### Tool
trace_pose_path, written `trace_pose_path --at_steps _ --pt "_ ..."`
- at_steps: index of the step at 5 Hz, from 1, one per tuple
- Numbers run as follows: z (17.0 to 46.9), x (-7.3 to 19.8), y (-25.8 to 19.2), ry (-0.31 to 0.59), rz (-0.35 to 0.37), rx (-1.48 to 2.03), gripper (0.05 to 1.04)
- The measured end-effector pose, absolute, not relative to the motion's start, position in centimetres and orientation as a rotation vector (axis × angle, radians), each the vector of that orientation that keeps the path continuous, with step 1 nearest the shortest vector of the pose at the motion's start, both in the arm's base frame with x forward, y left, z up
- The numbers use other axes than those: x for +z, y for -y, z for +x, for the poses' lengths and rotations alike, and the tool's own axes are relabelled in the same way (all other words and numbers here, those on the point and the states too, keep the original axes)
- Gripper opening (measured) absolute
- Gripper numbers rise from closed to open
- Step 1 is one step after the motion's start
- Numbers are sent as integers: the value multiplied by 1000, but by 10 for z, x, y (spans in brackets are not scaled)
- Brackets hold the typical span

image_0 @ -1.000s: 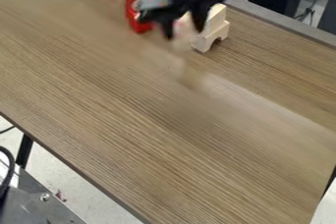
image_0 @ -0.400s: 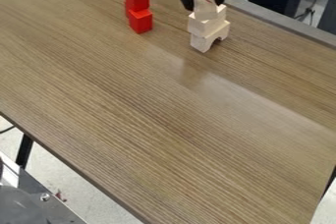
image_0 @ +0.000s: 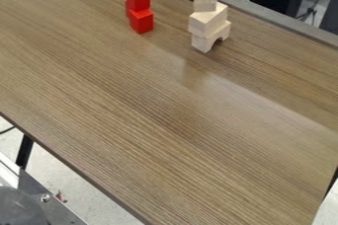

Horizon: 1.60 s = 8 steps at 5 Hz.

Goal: Put the brown rectangular block with a red paint on top of the tower

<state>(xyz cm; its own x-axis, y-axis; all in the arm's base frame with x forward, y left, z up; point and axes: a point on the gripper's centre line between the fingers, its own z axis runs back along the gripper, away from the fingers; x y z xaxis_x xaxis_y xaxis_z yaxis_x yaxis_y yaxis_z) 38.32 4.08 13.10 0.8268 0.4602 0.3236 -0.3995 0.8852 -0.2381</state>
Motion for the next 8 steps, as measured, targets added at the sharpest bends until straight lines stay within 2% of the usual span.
trace_pose_path --at_steps 2,6,8 --pt "394 126 -42 363 -111 241 512" --pt "400 115 -47 370 -35 88 512" --pt "402 110 -47 372 -23 54 512"
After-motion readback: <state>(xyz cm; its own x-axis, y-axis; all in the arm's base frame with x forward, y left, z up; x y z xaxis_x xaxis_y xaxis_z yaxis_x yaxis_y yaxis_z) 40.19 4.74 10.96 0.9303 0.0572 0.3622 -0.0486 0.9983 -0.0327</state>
